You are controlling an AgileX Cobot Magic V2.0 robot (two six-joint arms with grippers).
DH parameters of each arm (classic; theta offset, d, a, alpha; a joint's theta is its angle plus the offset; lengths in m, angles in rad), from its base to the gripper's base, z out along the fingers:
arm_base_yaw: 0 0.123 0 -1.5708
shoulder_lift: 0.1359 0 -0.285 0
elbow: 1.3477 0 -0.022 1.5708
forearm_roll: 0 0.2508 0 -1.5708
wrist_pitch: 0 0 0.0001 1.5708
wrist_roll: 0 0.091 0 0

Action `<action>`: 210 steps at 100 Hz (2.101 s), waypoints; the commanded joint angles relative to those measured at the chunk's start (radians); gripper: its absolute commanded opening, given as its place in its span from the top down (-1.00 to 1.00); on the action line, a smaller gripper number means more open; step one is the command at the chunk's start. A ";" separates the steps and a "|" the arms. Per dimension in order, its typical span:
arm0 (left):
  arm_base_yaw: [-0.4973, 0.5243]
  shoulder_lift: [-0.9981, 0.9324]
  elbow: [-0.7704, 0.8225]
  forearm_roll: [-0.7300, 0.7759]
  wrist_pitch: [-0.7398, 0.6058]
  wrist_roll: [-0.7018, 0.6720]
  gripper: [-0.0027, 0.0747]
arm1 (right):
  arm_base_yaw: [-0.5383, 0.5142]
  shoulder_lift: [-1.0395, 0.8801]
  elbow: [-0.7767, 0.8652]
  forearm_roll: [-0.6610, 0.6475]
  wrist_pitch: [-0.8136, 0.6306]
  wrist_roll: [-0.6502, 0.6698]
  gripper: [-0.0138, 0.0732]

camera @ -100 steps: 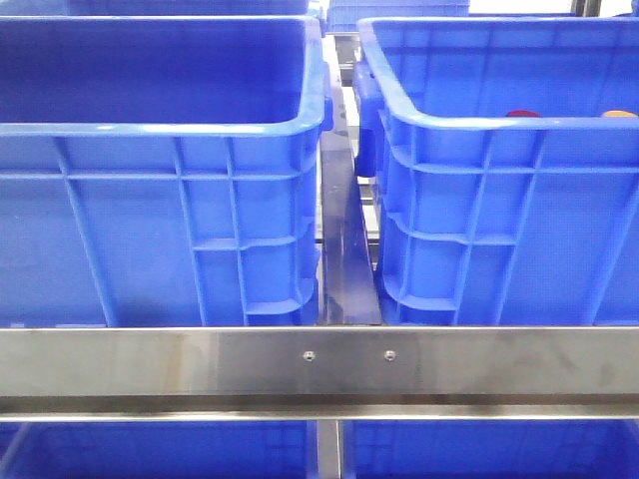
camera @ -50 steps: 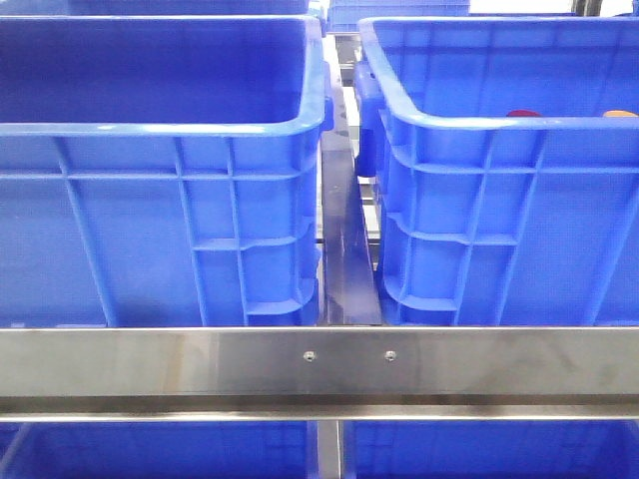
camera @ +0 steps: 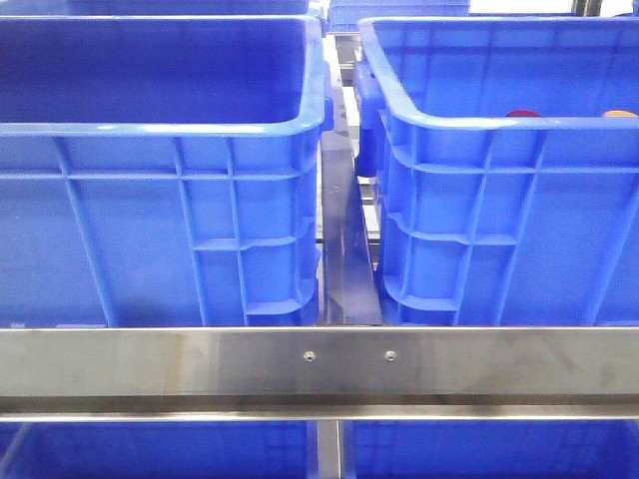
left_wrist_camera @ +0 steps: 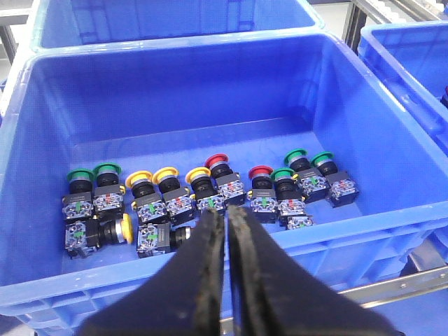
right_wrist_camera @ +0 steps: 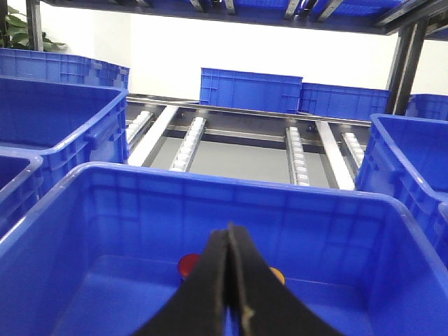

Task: Pick red and yellow buttons and place in box

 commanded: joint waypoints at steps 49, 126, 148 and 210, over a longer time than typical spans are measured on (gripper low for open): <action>0.020 -0.013 0.062 0.048 -0.298 -0.012 0.98 | -0.008 -0.002 -0.027 0.098 0.032 -0.009 0.84; 0.158 -0.437 0.686 0.074 -0.683 -0.012 0.98 | -0.008 -0.002 -0.027 0.098 0.032 -0.009 0.84; 0.158 -0.437 0.770 0.074 -0.783 -0.012 0.98 | -0.008 -0.002 -0.027 0.098 0.033 -0.009 0.84; 0.158 -0.437 0.770 0.066 -0.761 -0.012 0.98 | -0.008 -0.002 -0.027 0.098 0.033 -0.009 0.84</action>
